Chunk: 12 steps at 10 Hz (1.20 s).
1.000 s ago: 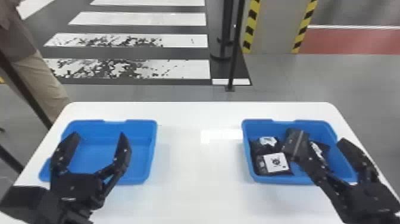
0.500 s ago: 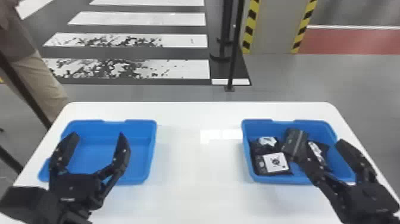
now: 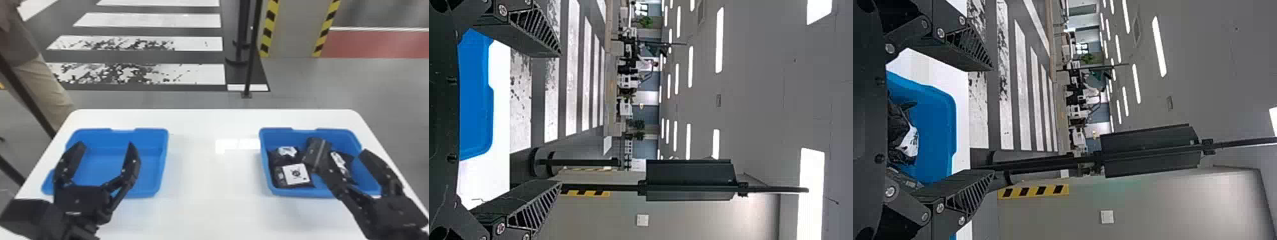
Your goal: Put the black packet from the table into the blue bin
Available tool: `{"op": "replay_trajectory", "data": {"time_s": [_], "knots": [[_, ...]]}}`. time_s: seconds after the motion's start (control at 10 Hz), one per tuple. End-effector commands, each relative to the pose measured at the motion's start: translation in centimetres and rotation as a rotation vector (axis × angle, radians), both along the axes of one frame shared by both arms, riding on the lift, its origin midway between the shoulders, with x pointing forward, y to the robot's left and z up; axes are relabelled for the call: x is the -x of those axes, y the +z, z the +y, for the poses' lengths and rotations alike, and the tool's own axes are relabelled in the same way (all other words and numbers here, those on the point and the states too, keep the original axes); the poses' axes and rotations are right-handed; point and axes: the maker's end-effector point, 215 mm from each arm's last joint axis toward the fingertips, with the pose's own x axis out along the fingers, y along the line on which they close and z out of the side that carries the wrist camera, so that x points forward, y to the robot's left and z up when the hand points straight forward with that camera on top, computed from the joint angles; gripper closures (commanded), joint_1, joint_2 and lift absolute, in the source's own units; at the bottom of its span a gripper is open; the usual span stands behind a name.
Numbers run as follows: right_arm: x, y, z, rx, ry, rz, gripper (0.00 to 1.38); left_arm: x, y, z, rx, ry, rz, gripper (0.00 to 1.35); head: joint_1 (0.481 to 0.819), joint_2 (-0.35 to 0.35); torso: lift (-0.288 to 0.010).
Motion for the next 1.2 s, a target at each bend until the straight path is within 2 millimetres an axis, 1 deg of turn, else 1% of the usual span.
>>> {"op": "replay_trajectory", "data": {"time_s": [0.0,1.1], "knots": [[-0.05,0.05,0.01,0.002,0.0,-0.001,0.31,-0.05,0.06,-0.08,0.0,-0.002,-0.001,0.12,0.695,-0.002,-0.11],[-0.11,0.02,-0.02,0.004,0.001,-0.002,0.31,-0.14,0.01,-0.22,-0.001,-0.006,0.001,0.12,0.695,-0.007,-0.11]]}}
